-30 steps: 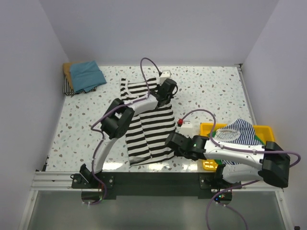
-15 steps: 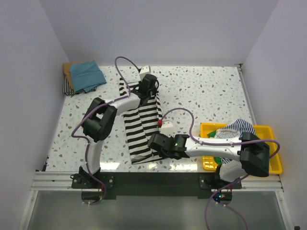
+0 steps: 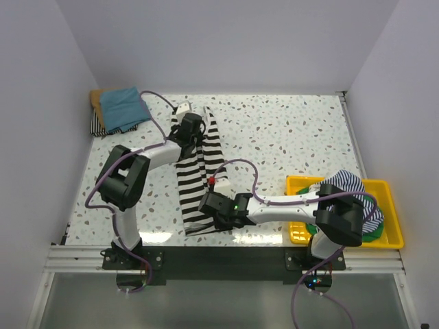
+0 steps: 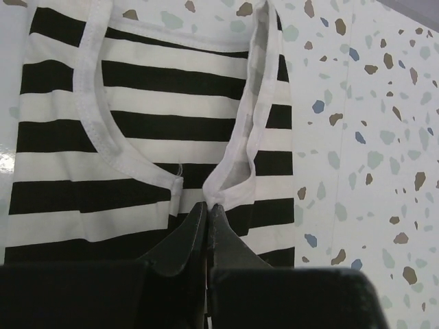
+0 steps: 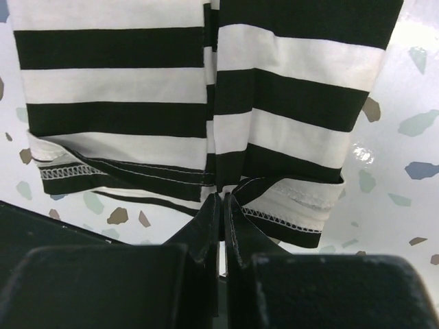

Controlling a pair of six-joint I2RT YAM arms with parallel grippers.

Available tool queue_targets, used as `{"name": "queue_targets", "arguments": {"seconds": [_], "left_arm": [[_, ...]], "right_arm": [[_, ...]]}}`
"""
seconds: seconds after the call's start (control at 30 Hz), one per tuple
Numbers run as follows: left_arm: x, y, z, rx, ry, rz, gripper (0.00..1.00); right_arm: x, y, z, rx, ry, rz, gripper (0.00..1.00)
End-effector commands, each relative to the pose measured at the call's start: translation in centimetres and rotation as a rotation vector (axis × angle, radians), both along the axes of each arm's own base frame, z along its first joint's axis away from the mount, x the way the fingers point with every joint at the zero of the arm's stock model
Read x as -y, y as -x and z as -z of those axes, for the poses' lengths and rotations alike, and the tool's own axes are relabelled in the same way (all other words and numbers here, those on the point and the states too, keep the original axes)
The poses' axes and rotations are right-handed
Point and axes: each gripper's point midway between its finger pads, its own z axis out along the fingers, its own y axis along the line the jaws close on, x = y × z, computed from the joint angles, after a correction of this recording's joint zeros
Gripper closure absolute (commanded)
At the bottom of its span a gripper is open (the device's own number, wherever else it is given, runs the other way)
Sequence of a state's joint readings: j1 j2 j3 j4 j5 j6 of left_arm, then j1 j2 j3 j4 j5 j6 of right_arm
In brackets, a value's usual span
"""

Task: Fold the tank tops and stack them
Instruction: Fold the tank top

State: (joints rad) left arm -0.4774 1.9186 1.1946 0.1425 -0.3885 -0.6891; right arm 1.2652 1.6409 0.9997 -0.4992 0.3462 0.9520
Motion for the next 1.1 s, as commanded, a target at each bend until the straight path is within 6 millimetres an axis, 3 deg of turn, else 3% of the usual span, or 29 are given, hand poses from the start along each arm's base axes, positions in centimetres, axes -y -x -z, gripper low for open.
{"name": "queue_targets", "arguments": {"seconds": [0.0,0.7,0.9,0.93,0.97,1.07], "left_arm": [[-0.7,-0.8,-3.5,0.101,0.059,-0.03,1.0],[-2.2,-0.8,-1.8,0.057,0.056,-0.038,0.97],[-2.0,-0.9,-3.5,0.085,0.078,-0.026,0.71],[-2.0,-0.9,-4.1,0.093,0.081,-0.024,0.63],[-2.0,-0.9,-4.6,0.096,0.084,-0.025,0.58],[-2.0,-0.6,-6.5,0.11,0.1,-0.024,0.49]], "right_arm": [[-2.4,-0.1,-1.7,0.006,-0.08,-0.033,1.0],[-4.3,0.3,-1.2,-0.025,-0.103,-0.069,0.99],[-4.3,0.0,-3.3,0.017,-0.133,-0.092,0.71],[-4.1,-0.2,-3.8,0.027,-0.131,-0.09,0.67],[-3.6,-0.2,-4.6,0.038,-0.132,-0.09,0.59],[-2.7,-1.2,-6.1,0.096,-0.124,-0.076,0.5]]}}
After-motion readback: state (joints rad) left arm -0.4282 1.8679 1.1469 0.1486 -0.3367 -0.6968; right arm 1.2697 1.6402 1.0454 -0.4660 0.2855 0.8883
